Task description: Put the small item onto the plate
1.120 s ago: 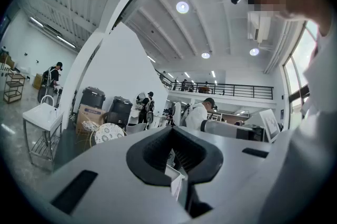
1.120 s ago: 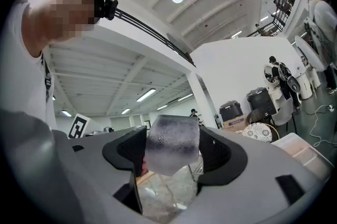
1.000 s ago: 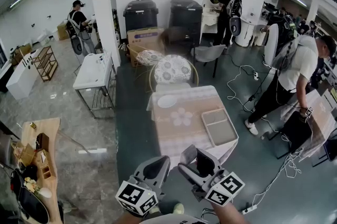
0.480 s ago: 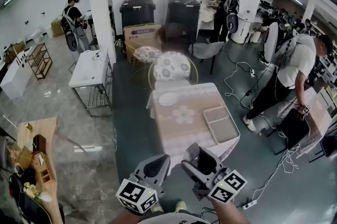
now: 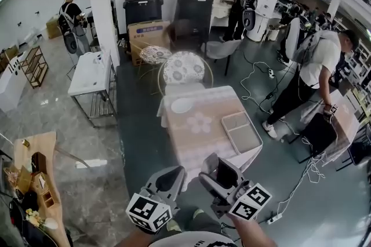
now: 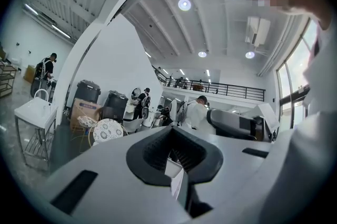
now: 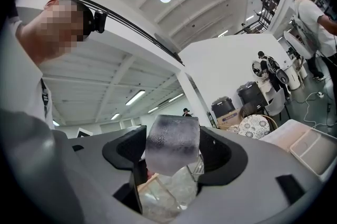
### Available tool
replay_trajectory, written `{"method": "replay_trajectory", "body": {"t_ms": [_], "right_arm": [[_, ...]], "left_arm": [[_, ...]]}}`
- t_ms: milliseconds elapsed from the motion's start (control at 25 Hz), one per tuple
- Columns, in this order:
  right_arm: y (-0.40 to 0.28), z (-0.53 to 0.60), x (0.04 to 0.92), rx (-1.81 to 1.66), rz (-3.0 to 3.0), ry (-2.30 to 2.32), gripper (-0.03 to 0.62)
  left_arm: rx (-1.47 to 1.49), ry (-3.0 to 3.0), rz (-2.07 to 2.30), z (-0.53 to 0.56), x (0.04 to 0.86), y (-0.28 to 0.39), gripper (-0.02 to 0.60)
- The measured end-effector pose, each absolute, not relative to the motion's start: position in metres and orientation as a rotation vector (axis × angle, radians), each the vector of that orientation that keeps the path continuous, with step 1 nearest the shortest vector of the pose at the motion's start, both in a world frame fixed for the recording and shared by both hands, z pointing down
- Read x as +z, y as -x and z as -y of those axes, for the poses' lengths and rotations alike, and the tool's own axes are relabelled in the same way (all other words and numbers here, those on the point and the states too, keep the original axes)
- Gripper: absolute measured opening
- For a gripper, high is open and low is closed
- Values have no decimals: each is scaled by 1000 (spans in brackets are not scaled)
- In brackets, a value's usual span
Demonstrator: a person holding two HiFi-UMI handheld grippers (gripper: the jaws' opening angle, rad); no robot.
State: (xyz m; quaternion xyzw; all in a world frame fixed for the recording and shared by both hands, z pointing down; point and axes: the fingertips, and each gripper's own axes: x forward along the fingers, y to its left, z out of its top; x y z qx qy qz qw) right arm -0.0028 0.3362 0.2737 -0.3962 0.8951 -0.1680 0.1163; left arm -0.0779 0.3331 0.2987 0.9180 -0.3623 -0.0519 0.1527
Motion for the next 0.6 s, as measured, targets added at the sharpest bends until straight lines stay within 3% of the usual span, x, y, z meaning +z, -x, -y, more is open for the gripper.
{"method": "replay_trajectory", "body": {"t_ms": [600], "right_arm": [[-29,-204,297,-558,-2635,1095,327]], "left_arm": [[-98,-2622,1106,-212,315,47,5]]}}
